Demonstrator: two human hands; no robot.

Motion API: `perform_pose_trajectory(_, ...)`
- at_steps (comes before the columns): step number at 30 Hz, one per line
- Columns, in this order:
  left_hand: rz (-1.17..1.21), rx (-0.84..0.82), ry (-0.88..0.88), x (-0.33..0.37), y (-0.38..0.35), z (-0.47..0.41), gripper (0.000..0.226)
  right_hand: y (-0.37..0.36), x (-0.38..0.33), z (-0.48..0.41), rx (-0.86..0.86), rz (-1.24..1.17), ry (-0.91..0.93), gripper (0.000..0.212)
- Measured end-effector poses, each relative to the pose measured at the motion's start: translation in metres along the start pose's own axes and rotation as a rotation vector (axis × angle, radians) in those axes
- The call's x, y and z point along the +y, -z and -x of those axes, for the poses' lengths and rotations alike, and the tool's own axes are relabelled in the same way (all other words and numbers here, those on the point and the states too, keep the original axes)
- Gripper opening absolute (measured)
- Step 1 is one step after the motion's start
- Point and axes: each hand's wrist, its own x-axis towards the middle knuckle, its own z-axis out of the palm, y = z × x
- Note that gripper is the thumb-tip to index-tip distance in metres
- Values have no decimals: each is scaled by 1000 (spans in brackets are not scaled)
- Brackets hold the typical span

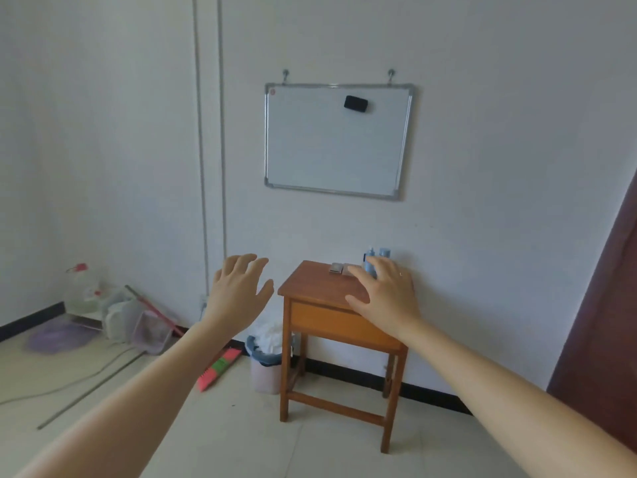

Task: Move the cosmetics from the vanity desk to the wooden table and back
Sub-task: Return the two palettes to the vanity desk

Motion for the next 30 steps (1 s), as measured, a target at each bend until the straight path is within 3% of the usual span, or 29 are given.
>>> perform_pose_trajectory(10, -100, 9, -72, -73, -38, -116, 46, -98, -2, -123, -30, 3, 79, 42)
perform_pose_trajectory(15, -134, 10, -68, -128, -54, -198, 48, -153, 1, -216, -4, -17, 19, 42)
perform_pose_trajectory(20, -73, 48, 2, -188, -73, -248, 50, -208, -12, -276, 12, -65, -12, 50)
perform_pose_trajectory(30, 45, 65, -104, -284, -134, -368, 43, -289, -37, -365, 24, 96, -4, 46)
